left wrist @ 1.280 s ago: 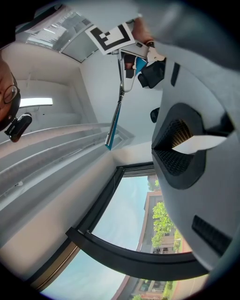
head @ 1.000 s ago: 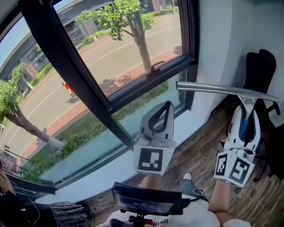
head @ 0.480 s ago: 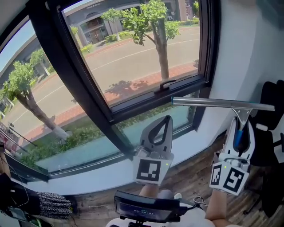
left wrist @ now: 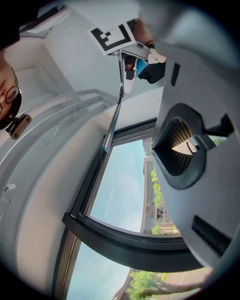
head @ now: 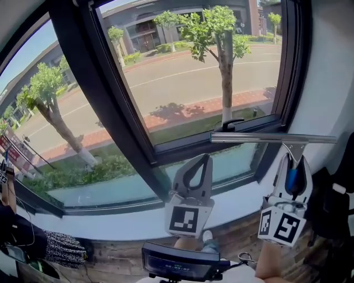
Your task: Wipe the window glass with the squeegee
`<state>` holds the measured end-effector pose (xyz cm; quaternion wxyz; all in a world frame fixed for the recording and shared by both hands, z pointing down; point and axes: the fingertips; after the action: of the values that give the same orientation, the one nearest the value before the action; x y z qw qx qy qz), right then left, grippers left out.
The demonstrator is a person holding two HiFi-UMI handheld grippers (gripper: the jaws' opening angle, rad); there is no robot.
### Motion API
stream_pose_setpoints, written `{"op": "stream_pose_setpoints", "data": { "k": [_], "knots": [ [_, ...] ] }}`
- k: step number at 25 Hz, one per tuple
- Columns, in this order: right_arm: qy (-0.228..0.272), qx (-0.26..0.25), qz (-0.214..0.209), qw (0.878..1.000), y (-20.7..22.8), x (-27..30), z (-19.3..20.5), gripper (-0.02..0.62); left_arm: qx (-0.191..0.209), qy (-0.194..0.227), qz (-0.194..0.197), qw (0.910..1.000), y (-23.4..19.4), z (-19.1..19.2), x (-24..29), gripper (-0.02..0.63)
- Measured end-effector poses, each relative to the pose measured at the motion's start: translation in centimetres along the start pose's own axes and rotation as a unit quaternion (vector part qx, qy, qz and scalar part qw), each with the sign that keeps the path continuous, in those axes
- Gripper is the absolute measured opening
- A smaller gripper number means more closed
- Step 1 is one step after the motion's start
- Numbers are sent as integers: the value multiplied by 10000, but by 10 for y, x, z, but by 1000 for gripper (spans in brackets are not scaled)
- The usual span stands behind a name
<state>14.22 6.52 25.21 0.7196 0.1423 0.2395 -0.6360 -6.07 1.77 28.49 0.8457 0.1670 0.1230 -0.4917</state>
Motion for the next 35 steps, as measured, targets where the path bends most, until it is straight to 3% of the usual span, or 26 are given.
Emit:
{"op": "stream_pose_setpoints", "data": {
  "k": [8, 18, 24, 31, 35],
  "knots": [
    [285, 203, -397, 9986, -63, 99, 31, 149, 242, 81, -381, 9989, -84, 24, 55, 2],
    [275, 547, -702, 9957, -122, 167, 62, 149, 357, -110, -664, 9971, -143, 53, 79, 2],
    [858, 816, -1014, 9878, -159, 228, 28, 149, 481, -216, -1095, 9926, -173, 54, 75, 2],
    [1568, 1201, -1018, 9750, -181, 304, -34, 149, 700, -203, -1564, 9850, -180, 49, 72, 2],
    [1744, 1355, -999, 9702, -197, 331, -62, 149, 900, -289, -1544, 9835, -174, 45, 72, 2]
  ]
}}
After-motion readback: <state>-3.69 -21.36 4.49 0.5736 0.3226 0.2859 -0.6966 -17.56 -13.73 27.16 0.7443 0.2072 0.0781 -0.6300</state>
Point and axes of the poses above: the fingertips, and each gripper's own axes: x forward along the fingers, y to its right, z out of its underside, and after that the axes turned 6 degrees about y, right-handed
